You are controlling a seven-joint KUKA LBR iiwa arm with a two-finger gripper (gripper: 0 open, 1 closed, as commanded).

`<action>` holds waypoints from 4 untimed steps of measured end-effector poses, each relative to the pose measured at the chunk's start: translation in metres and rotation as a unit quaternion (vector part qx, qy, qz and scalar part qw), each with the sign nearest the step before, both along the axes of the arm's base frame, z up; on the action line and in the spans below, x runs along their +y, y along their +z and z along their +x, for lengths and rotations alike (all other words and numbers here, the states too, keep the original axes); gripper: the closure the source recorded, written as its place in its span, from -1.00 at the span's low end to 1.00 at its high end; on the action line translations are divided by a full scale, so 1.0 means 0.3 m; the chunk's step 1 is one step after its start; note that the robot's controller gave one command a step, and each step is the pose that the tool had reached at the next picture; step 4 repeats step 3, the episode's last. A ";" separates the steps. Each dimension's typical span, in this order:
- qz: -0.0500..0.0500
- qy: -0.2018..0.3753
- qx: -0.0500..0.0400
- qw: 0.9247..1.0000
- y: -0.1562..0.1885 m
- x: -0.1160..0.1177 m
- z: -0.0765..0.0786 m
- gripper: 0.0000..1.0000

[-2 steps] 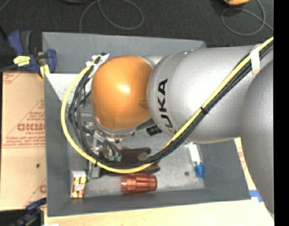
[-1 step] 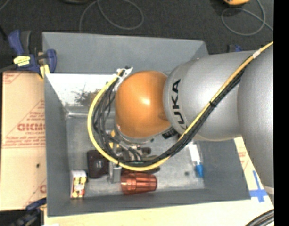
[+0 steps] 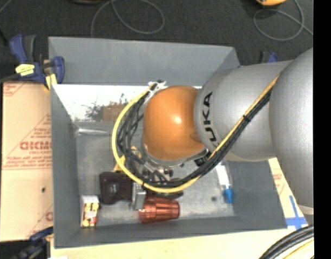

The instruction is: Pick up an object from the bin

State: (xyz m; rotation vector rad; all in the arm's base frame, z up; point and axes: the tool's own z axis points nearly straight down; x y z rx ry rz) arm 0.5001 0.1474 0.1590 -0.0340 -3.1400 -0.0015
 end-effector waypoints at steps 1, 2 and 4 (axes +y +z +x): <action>0.000 0.014 -0.002 1.000 -0.083 -0.045 0.000 -1.00; 0.009 -0.056 -0.023 0.998 -0.241 -0.037 0.081 -1.00; 0.012 -0.058 -0.037 0.998 -0.217 -0.037 0.107 1.00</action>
Offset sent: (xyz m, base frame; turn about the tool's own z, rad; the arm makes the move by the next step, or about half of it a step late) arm 0.0120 -0.0163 -0.0890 0.1146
